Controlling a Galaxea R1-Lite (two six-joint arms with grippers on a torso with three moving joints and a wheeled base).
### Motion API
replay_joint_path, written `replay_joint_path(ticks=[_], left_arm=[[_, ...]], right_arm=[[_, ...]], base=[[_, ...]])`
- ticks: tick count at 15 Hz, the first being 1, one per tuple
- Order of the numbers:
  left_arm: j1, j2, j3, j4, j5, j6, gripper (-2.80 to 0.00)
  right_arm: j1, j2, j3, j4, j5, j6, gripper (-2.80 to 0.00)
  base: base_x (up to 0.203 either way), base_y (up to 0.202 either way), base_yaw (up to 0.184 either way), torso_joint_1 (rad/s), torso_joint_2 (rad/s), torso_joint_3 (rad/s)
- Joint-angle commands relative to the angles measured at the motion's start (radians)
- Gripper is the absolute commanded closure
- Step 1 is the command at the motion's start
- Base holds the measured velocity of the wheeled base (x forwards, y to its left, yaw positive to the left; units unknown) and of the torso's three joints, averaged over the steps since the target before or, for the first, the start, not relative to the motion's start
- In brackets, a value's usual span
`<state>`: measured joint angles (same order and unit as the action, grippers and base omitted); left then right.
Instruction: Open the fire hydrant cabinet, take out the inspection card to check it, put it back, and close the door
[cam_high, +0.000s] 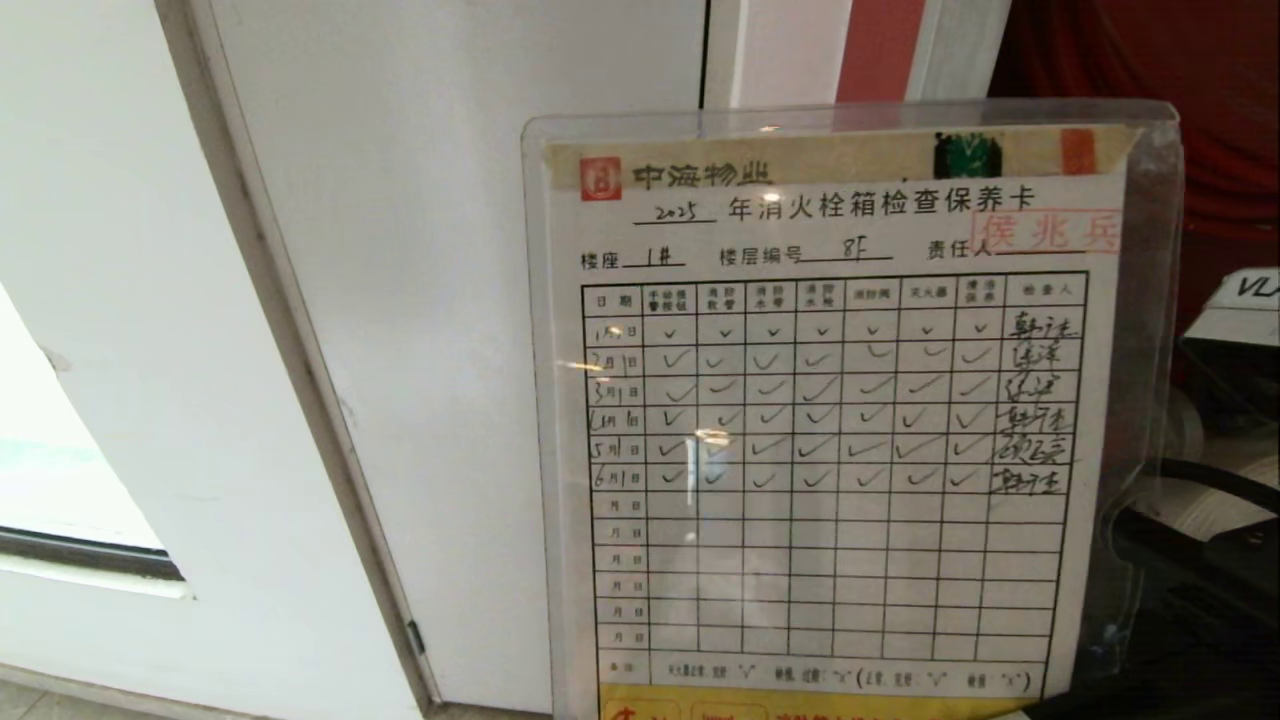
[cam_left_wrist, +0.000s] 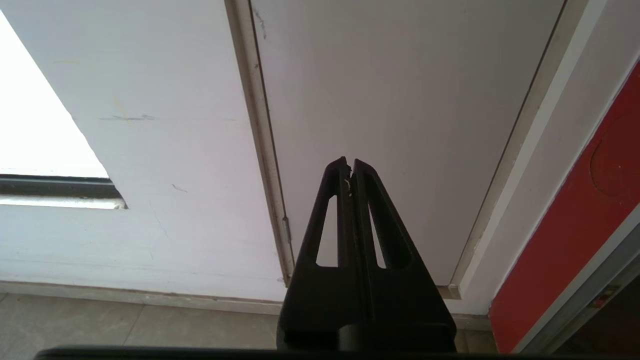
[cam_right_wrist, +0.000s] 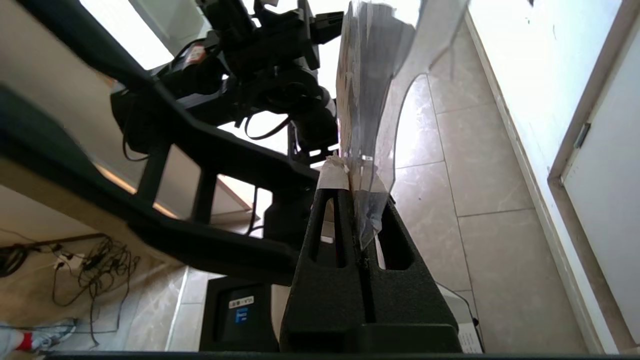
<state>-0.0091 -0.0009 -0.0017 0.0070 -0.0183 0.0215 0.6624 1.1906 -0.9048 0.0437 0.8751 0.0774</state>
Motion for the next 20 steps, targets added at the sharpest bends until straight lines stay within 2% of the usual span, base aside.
replay_joint_path(ticks=[1, 20], left_arm=[[0.000, -0.001, 0.000, -0.001, 0.000, 0.000, 0.00], [0.000, -0.001, 0.000, 0.000, 0.000, 0.000, 0.00]], right_arm=[[0.003, -0.025, 0.006, 0.001, 0.005, 0.001, 0.00], [0.026, -0.114, 0.030, 0.008, 0.005, 0.002, 0.00]], base=[[0.000, 0.000, 0.000, 0.000, 0.00, 0.000], [0.000, 0.000, 0.000, 0.000, 0.00, 0.000]])
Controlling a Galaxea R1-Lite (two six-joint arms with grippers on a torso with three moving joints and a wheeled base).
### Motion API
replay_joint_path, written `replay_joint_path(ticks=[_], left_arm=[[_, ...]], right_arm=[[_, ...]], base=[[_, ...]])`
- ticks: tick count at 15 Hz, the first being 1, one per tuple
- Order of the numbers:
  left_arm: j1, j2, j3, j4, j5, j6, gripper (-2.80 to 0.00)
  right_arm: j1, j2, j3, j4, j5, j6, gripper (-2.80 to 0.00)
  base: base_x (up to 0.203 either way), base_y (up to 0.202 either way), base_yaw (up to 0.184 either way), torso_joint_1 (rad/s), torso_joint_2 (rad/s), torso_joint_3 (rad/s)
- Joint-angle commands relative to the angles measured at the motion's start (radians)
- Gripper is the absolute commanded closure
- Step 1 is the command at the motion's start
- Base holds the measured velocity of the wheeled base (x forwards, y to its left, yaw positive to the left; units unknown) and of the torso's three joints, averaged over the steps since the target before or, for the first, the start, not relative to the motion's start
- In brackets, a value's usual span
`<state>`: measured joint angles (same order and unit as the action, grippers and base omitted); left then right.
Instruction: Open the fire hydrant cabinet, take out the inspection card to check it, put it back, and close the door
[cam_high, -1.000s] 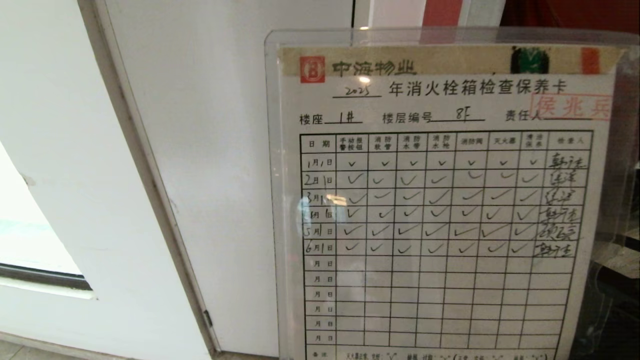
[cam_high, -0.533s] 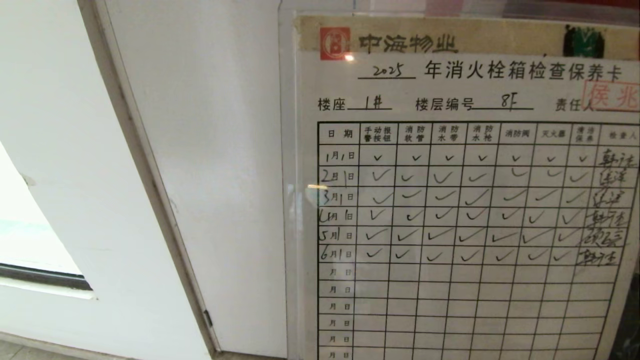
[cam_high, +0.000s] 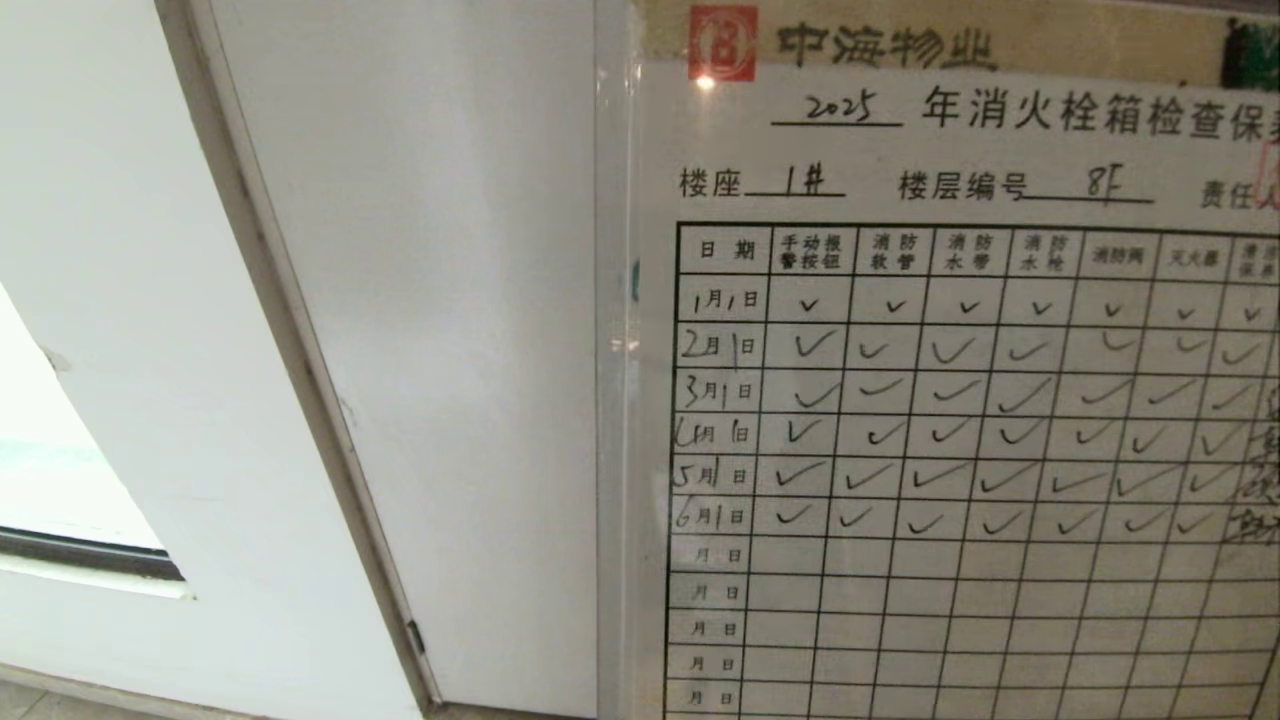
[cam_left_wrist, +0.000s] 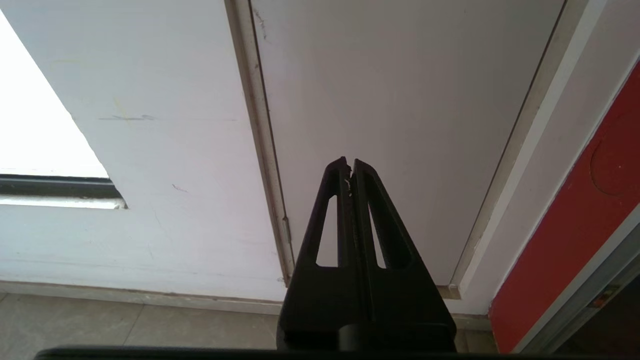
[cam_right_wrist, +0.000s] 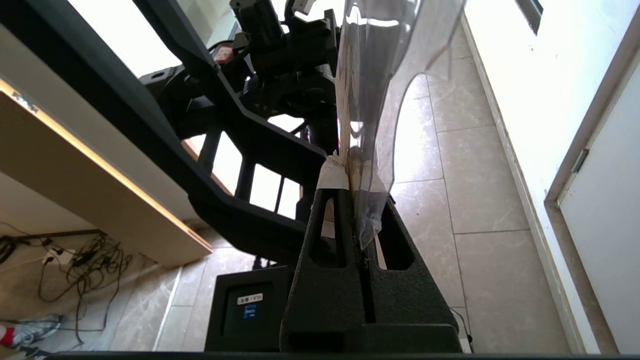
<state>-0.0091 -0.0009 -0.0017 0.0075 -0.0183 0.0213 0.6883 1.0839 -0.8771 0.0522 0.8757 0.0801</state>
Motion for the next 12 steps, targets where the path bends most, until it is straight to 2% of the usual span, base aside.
replay_joint_path(ticks=[1, 4, 5, 7, 9, 12], left_arm=[[0.000, -0.001, 0.000, 0.000, 0.000, 0.000, 0.00], [0.000, -0.001, 0.000, -0.001, 0.000, 0.000, 0.00], [0.000, -0.001, 0.000, 0.000, 0.000, 0.000, 0.00], [0.000, -0.001, 0.000, 0.000, 0.000, 0.000, 0.00], [0.000, -0.001, 0.000, 0.000, 0.000, 0.000, 0.00], [0.000, -0.001, 0.000, 0.000, 0.000, 0.000, 0.00]], right_arm=[[0.000, -0.014, 0.004, 0.003, 0.005, 0.001, 0.00], [-0.003, -0.034, 0.001, 0.027, -0.001, 0.015, 0.00], [-0.004, -0.040, 0.001, 0.024, -0.008, 0.046, 0.00], [-0.005, -0.056, -0.007, 0.008, -0.056, 0.148, 0.00], [-0.006, -0.082, -0.011, -0.035, -0.135, 0.287, 0.00], [-0.006, -0.145, -0.013, -0.107, -0.337, 0.485, 0.00]], base=[[0.000, 0.000, 0.000, 0.000, 0.00, 0.000], [0.000, 0.000, 0.000, 0.000, 0.00, 0.000], [0.000, 0.000, 0.000, 0.000, 0.00, 0.000], [0.000, 0.000, 0.000, 0.000, 0.00, 0.000], [0.000, 0.000, 0.000, 0.000, 0.00, 0.000], [0.000, 0.000, 0.000, 0.000, 0.00, 0.000]])
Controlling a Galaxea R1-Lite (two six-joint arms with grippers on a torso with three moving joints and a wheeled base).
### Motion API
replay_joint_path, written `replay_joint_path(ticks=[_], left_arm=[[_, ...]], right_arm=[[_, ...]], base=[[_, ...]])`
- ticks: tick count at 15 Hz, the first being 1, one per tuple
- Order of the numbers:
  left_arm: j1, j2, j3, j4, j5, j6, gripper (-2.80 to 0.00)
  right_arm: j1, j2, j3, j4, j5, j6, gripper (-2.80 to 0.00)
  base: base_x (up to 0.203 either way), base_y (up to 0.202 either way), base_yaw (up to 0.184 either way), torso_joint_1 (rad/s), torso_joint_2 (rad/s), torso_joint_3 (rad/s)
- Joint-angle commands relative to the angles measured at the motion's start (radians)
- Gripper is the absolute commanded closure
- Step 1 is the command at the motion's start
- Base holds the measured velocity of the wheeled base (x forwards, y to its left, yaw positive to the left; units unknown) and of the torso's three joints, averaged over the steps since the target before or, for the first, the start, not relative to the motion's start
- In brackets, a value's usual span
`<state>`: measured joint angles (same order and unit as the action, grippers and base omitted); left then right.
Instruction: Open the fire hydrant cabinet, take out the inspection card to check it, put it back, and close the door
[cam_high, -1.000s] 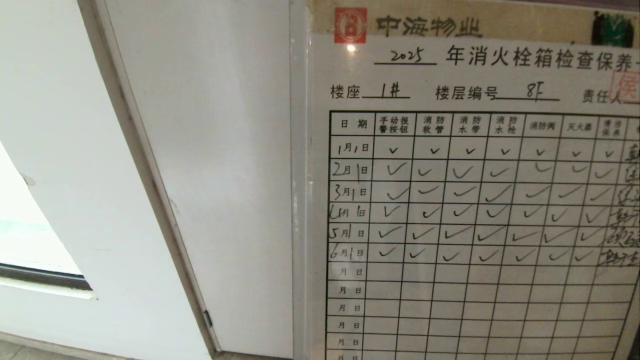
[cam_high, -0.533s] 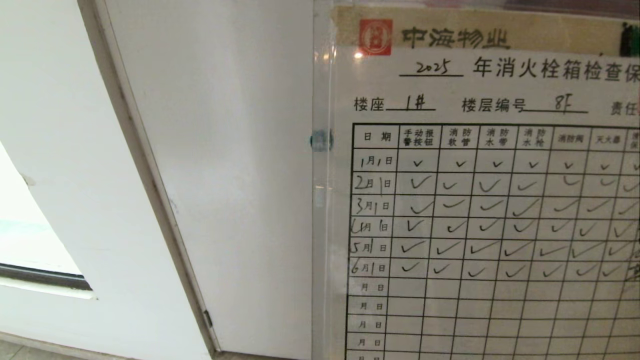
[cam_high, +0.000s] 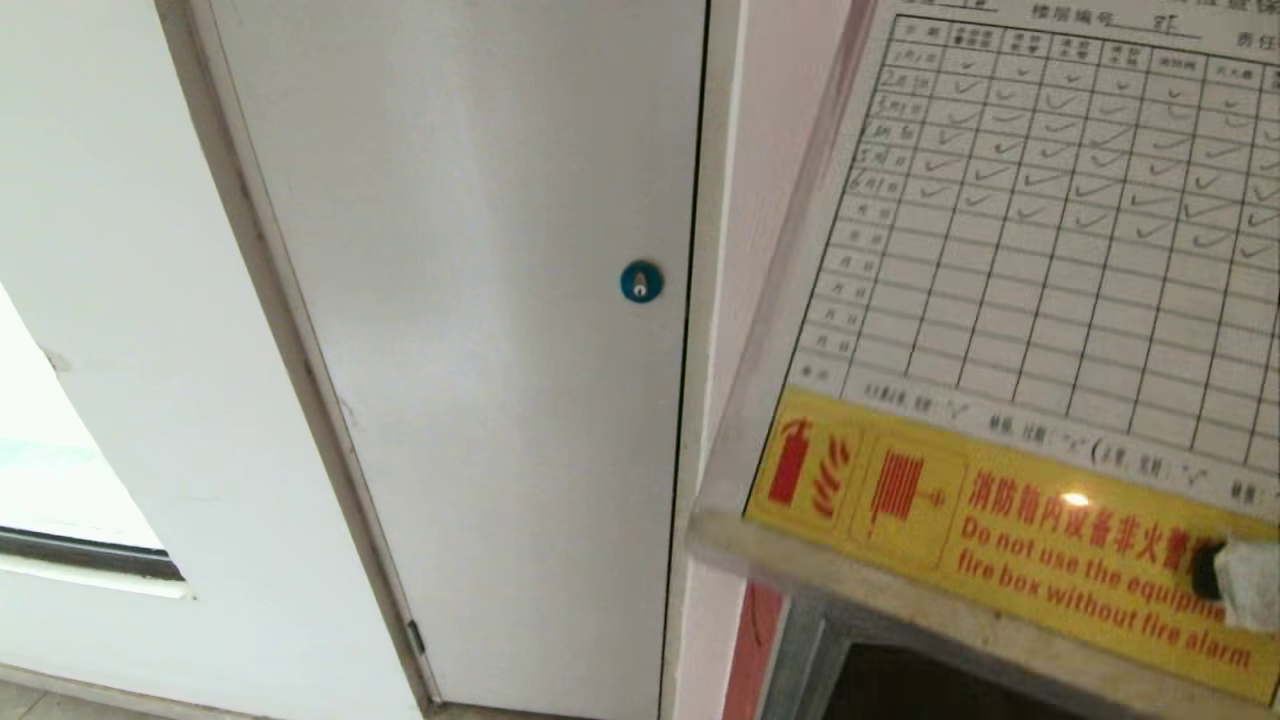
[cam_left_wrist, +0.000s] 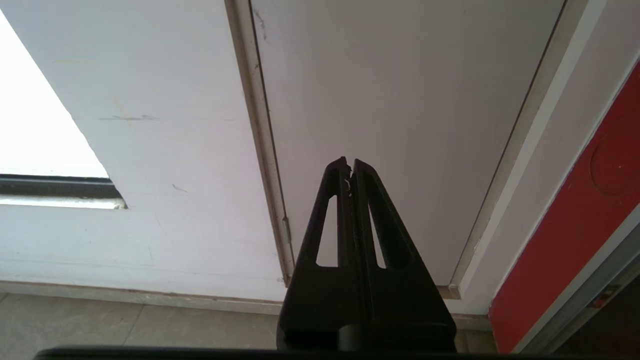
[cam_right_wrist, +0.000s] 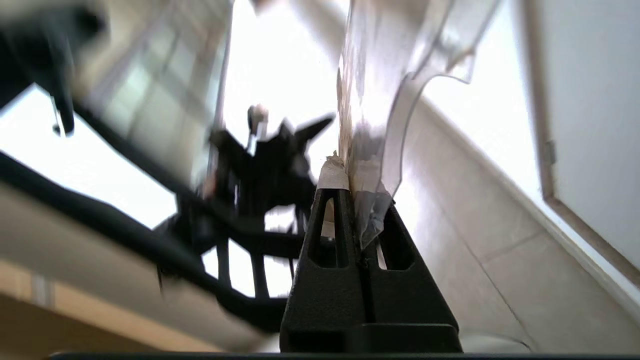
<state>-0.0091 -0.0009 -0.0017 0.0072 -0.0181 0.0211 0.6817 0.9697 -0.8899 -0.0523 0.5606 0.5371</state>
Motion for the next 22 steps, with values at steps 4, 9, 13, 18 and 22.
replay_joint_path(ticks=[4, 9, 13, 18, 22], left_arm=[[0.000, -0.001, 0.000, 0.000, 0.000, 0.000, 0.00], [0.000, -0.001, 0.000, 0.000, 0.000, 0.000, 0.00], [0.000, -0.001, 0.000, 0.000, 0.000, 0.000, 0.00], [0.000, -0.001, 0.000, -0.001, 0.000, 0.000, 0.00], [0.000, -0.001, 0.000, 0.000, 0.000, 0.000, 0.00]], right_arm=[[-0.089, -0.133, -0.018, 0.090, -0.069, 0.151, 0.00], [-0.134, -0.158, -0.163, 0.265, -0.326, 0.324, 0.00], [-0.214, -0.108, -0.264, 0.416, -0.412, 0.482, 0.00], [-0.387, 0.005, -0.357, 0.465, -0.410, 0.655, 0.00], [-0.479, 0.095, -0.366, 0.467, -0.410, 0.718, 0.00]], base=[[0.000, 0.000, 0.000, 0.000, 0.00, 0.000], [0.000, 0.000, 0.000, 0.000, 0.00, 0.000], [0.000, 0.000, 0.000, 0.000, 0.00, 0.000], [0.000, 0.000, 0.000, 0.000, 0.00, 0.000], [0.000, 0.000, 0.000, 0.000, 0.00, 0.000]])
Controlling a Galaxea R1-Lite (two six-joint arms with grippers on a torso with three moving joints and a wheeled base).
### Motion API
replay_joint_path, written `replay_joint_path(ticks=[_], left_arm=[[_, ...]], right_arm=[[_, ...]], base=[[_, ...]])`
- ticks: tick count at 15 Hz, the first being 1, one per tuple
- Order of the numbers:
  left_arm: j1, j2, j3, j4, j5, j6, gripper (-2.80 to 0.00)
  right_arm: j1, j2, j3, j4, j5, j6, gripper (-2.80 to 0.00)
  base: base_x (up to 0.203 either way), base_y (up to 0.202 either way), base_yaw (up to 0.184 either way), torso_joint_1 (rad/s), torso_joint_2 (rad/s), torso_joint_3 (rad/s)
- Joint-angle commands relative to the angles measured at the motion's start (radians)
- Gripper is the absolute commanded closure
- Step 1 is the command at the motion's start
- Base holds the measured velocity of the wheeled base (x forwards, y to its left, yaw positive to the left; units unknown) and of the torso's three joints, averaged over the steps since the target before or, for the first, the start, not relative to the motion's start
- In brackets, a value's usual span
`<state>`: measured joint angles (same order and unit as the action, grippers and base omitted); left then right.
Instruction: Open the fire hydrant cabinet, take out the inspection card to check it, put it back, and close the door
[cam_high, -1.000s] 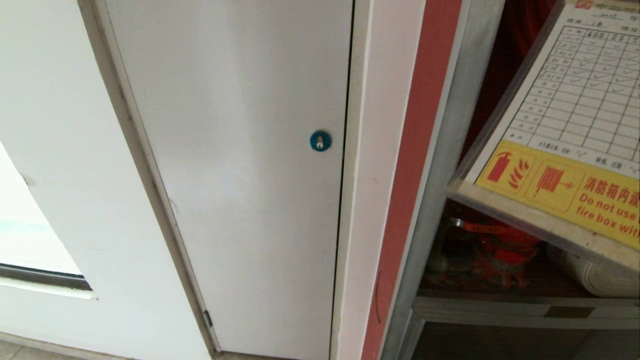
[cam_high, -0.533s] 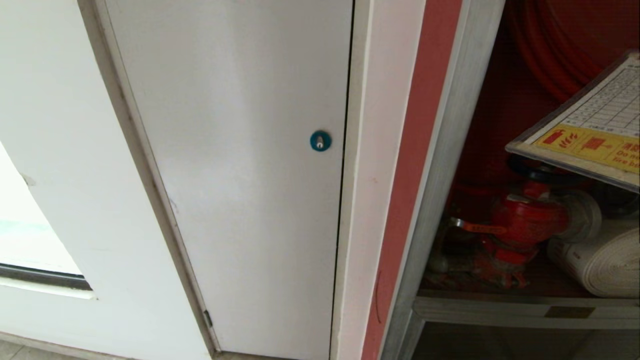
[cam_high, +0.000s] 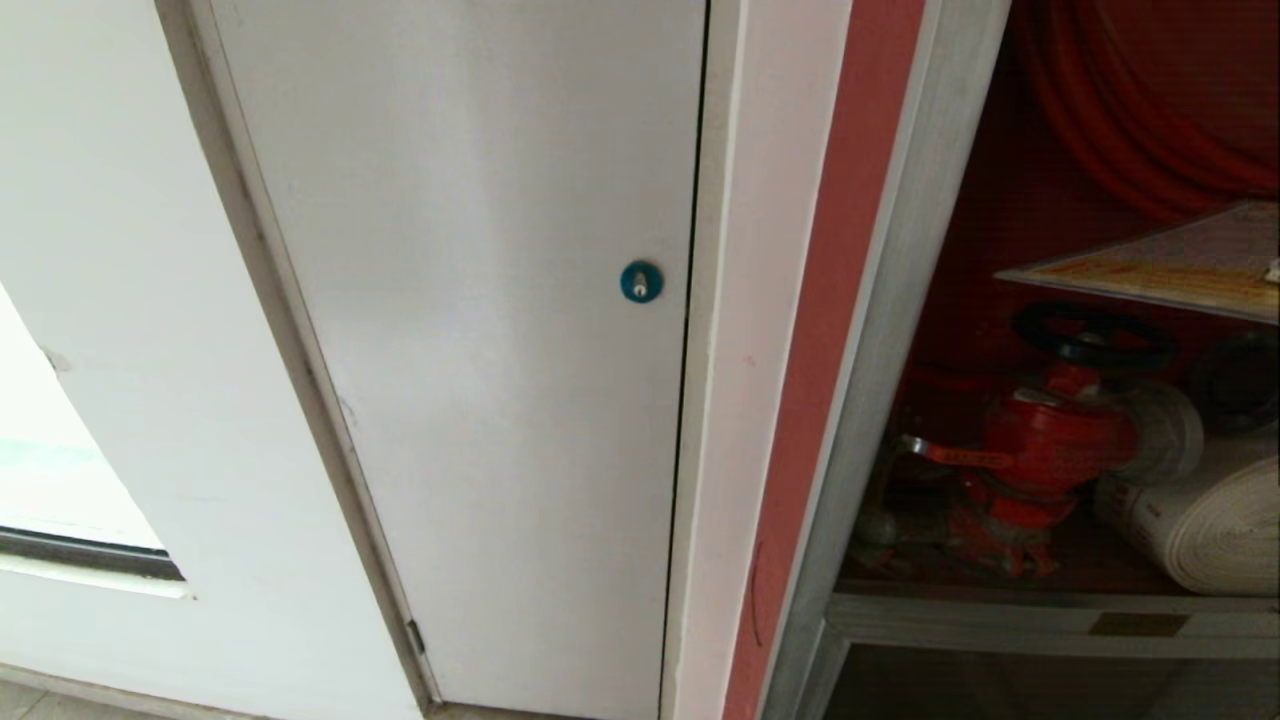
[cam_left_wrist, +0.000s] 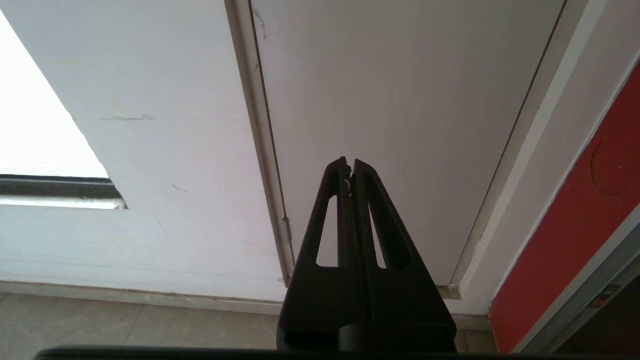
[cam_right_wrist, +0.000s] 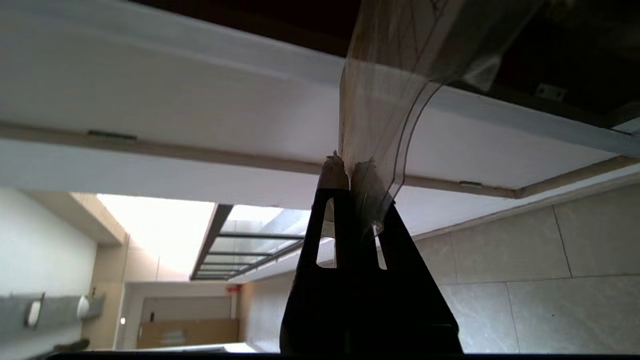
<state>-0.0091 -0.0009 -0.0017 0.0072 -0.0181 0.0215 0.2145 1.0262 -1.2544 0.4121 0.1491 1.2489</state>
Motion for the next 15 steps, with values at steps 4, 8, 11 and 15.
replay_joint_path(ticks=[4, 8, 11, 15], left_arm=[[-0.002, -0.001, 0.000, 0.000, 0.000, 0.000, 0.00], [0.000, -0.001, 0.000, 0.000, 0.000, 0.000, 0.00], [0.000, -0.001, 0.000, 0.000, 0.000, 0.000, 0.00], [0.000, -0.001, 0.000, 0.000, 0.000, 0.000, 0.00]], right_arm=[[-0.077, 0.072, 0.003, 0.002, 0.004, 0.037, 0.00], [-0.138, 0.087, 0.004, -0.001, 0.044, 0.077, 0.00], [-0.189, 0.132, 0.004, -0.007, 0.098, 0.085, 0.00], [-0.264, 0.204, 0.006, -0.066, 0.197, 0.119, 0.00]], base=[[0.000, 0.000, 0.000, 0.000, 0.00, 0.000], [0.000, 0.000, 0.000, 0.000, 0.00, 0.000], [0.000, 0.000, 0.000, 0.000, 0.00, 0.000], [0.000, 0.000, 0.000, 0.000, 0.00, 0.000]])
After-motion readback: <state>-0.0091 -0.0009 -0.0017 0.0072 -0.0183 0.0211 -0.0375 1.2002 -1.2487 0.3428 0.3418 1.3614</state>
